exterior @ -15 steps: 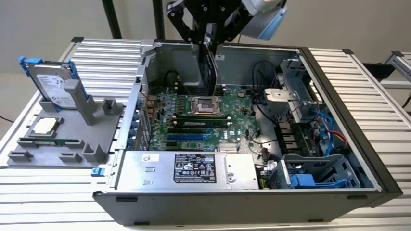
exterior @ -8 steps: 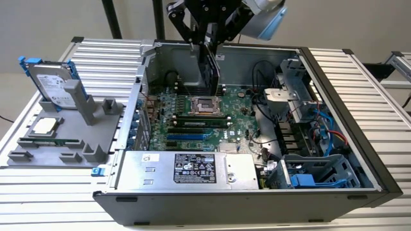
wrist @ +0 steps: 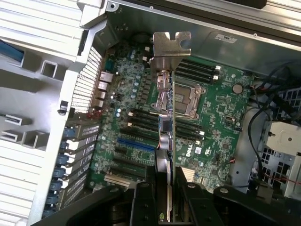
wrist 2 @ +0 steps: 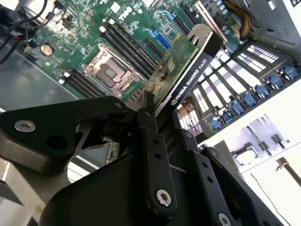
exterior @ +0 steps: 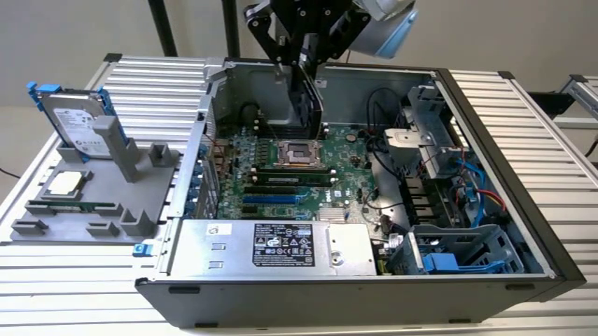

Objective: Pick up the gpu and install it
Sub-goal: 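Insert the gpu into the slot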

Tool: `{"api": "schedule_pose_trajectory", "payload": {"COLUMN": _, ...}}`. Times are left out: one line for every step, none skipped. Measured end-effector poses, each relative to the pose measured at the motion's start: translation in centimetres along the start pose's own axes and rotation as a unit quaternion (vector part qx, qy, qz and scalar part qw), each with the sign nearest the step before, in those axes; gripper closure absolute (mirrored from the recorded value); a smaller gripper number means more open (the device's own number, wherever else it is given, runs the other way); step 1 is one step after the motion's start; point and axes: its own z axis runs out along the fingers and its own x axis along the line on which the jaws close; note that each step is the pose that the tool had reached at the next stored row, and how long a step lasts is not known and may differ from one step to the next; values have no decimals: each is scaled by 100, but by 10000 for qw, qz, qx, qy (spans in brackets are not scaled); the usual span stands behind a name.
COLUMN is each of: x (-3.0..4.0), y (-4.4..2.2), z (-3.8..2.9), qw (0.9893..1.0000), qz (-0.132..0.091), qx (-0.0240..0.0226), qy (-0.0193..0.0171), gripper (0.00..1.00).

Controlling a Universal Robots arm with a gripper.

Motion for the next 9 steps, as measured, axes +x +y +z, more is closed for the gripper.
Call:
{"api": "schedule_pose_trajectory", "payload": {"x": -3, "y": -1, "z": 0, "qw": 10000, "qz": -21, "qx": 0, "qy": 1, "gripper": 100}}
{"api": "schedule_pose_trajectory", "payload": {"x": -7, "y": -2, "z": 0, "qw": 10000, "qz": -44, "qx": 0, "qy": 2, "gripper": 100}}
{"api": "schedule_pose_trajectory", "payload": {"x": -11, "y": -3, "z": 0, "qw": 10000, "qz": -67, "qx": 0, "qy": 4, "gripper": 100}}
{"api": "schedule_pose_trajectory", "payload": {"x": -14, "y": -4, "z": 0, "qw": 10000, "qz": -91, "qx": 0, "qy": 5, "gripper": 100}}
{"api": "schedule_pose_trajectory", "payload": {"x": -18, "y": -5, "z": 0, "qw": 9999, "qz": -113, "qx": 0, "qy": 6, "gripper": 100}}
{"api": "schedule_pose_trajectory", "payload": {"x": -20, "y": -5, "z": 0, "qw": 9999, "qz": -134, "qx": 0, "qy": 8, "gripper": 100}}
{"api": "schedule_pose_trajectory", "payload": {"x": -23, "y": -6, "z": 0, "qw": 9999, "qz": -156, "qx": 0, "qy": 9, "gripper": 100}}
{"api": "schedule_pose_trajectory", "payload": {"x": -25, "y": -6, "z": 0, "qw": 9998, "qz": -176, "qx": 0, "qy": 10, "gripper": 100}}
{"api": "schedule_pose_trajectory", "payload": {"x": -27, "y": -7, "z": -1, "qw": 9998, "qz": -199, "qx": 1, "qy": 11, "gripper": 100}}
